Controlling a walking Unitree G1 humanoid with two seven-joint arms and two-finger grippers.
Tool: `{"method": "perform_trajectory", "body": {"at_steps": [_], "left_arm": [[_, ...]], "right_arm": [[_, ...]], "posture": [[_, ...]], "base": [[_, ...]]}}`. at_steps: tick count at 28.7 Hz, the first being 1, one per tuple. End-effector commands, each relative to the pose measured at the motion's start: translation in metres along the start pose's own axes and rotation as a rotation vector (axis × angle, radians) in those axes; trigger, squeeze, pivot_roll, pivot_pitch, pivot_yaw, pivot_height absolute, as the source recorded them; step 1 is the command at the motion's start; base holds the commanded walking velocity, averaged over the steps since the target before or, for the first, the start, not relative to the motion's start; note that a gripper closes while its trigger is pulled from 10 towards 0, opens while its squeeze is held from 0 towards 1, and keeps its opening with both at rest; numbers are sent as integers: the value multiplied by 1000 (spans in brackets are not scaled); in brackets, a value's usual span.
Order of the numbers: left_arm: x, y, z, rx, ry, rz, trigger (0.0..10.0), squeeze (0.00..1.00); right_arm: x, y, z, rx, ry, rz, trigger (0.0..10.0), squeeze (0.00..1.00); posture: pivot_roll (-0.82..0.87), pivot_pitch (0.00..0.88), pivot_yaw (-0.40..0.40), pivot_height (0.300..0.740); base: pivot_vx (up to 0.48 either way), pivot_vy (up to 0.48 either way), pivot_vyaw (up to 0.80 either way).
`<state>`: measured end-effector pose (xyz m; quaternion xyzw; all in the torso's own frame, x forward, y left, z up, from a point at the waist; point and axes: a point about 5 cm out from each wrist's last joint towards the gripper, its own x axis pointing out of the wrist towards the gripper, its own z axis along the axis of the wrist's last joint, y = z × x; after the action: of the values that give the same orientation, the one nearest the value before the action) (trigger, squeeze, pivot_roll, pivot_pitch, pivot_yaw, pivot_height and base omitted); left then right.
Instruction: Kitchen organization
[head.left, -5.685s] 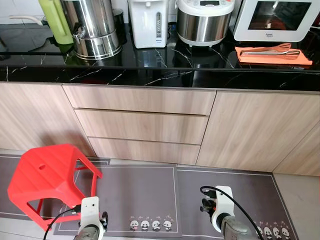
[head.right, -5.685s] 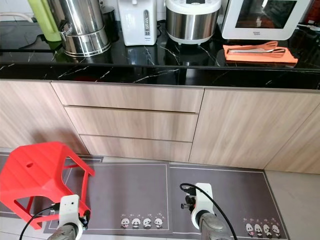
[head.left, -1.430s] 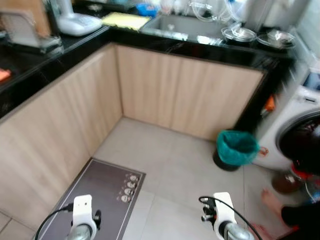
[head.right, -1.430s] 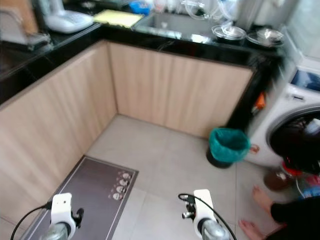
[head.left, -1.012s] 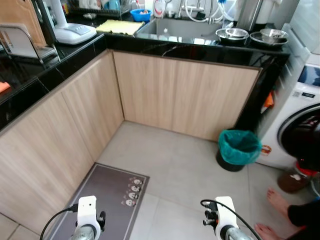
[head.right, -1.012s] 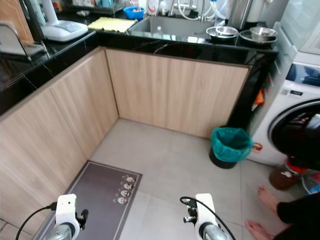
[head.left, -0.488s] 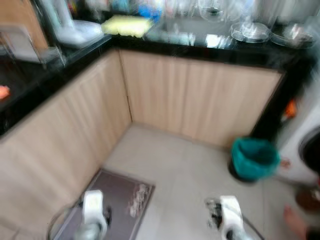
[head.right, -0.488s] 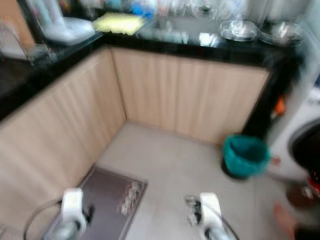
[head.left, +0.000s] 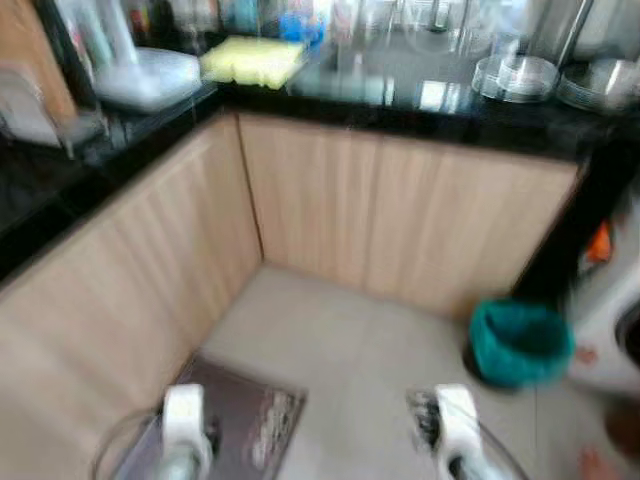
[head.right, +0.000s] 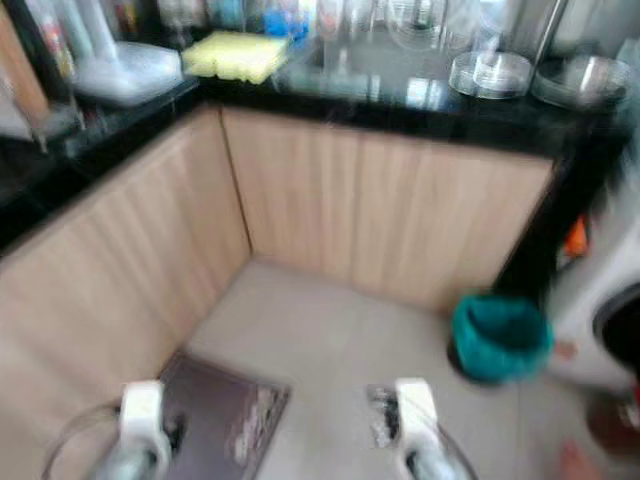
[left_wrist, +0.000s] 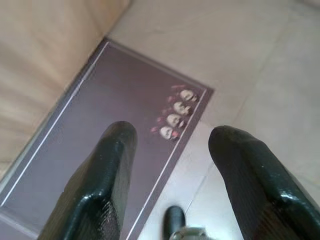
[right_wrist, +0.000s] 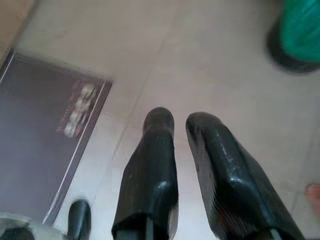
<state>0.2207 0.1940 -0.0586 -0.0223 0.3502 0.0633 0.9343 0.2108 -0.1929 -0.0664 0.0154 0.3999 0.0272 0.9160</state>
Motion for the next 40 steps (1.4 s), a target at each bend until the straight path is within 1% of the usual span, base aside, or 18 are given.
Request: {"method": "perform_trajectory", "body": {"at_steps": [1, 28, 40], "left_arm": [[-1, 13, -3, 14, 17, 32, 10000, 0], [-2, 12, -5, 13, 23, 23, 10000, 0], [-3, 11, -7, 33, 31, 11, 10000, 0]], "right_arm": [[3, 12, 4, 5, -14, 29, 10000, 0], [3, 12, 5, 11, -18, 29, 10000, 0], [3, 13, 2, 20, -10, 30, 10000, 0]], "posture": [[-10, 0, 7, 740], [-18, 0, 5, 740], [-23, 0, 18, 740]], "base": [[341, 0, 0], [343, 0, 0], [346, 0, 0]]}}
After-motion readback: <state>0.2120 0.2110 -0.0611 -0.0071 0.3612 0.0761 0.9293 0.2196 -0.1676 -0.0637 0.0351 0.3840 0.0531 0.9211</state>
